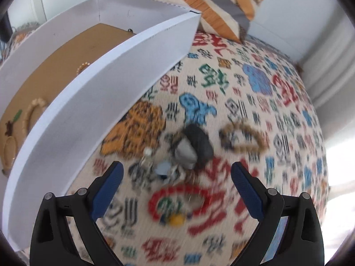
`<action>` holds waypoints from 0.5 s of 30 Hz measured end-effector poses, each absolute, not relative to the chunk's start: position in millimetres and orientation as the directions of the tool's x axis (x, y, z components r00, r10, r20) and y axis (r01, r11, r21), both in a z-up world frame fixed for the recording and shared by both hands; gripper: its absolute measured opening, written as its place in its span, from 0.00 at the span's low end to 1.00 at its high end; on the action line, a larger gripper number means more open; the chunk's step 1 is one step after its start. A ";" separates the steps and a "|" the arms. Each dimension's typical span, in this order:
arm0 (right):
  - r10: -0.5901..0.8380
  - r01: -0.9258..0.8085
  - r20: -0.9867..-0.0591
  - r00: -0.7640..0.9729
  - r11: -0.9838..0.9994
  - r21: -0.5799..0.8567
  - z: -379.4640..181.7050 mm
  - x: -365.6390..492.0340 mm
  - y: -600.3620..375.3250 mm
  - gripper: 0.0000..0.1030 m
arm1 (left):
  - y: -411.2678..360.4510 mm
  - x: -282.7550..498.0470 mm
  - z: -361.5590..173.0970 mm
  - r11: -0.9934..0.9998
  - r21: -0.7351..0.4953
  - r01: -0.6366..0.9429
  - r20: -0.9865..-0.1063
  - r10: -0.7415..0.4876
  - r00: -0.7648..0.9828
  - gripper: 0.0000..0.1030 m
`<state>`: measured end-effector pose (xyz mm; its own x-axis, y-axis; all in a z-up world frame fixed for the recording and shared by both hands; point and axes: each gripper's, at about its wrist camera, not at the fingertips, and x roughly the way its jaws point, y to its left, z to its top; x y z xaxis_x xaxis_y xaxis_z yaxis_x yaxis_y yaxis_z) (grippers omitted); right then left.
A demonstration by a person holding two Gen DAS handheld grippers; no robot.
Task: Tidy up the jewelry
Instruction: 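Grasp the black watch with the left tool while the right grasps the red bead bracelet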
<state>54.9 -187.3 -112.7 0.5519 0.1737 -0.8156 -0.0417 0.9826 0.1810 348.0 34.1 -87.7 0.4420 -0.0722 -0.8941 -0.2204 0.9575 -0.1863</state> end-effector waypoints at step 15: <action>0.187 -0.021 -0.798 0.573 0.977 0.214 -102.7 44.9 -202.8 0.83 | 49.7 324.8 -47.1 0.956 -0.273 -0.110 -0.853 -0.188 0.487 0.16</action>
<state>44.9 -202.8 -102.7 0.5731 0.1868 -0.7979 -0.0207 0.9767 0.2138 324.8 49.7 -47.1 0.4874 -0.1877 -0.8527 -0.1102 0.9556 -0.2734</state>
